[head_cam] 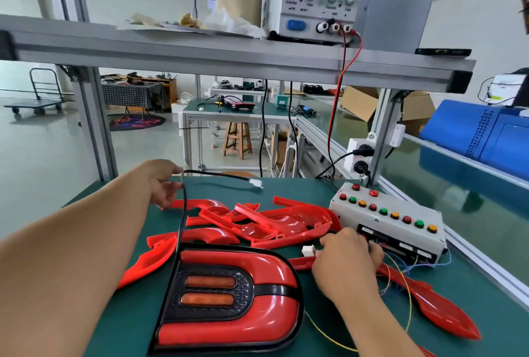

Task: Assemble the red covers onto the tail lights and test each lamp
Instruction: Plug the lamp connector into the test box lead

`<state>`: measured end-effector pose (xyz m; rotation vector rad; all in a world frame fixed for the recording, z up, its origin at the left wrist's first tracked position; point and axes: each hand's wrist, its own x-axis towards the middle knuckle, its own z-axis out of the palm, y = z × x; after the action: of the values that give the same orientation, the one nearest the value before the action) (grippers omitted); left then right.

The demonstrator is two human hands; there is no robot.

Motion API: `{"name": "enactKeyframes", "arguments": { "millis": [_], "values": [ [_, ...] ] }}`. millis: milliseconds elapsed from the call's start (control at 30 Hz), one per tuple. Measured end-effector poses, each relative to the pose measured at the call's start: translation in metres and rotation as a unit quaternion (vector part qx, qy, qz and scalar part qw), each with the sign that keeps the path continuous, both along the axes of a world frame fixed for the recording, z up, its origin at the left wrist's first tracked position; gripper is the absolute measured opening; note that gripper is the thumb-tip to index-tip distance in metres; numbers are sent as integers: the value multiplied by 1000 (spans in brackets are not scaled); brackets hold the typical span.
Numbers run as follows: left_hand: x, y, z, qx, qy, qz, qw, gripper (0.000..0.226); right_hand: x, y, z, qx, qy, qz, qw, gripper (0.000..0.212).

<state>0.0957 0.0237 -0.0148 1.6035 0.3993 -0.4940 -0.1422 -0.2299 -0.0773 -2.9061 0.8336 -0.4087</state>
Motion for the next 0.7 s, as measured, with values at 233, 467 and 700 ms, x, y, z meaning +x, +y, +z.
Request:
{"name": "enactKeyframes", "arguments": {
  "millis": [233,467,700],
  "values": [
    [-15,-31,-11,174,-93,-58,979,40,-2,3,4,23,-45,38,998,22],
    [-13,-55,-27,176,-63,-130,974,13,-2,4,5,19,-111,43,993,24],
    [-27,-49,36,-86,-106,-117,984,26,-1,4,4,24,-116,31,992,22]
  ]
}}
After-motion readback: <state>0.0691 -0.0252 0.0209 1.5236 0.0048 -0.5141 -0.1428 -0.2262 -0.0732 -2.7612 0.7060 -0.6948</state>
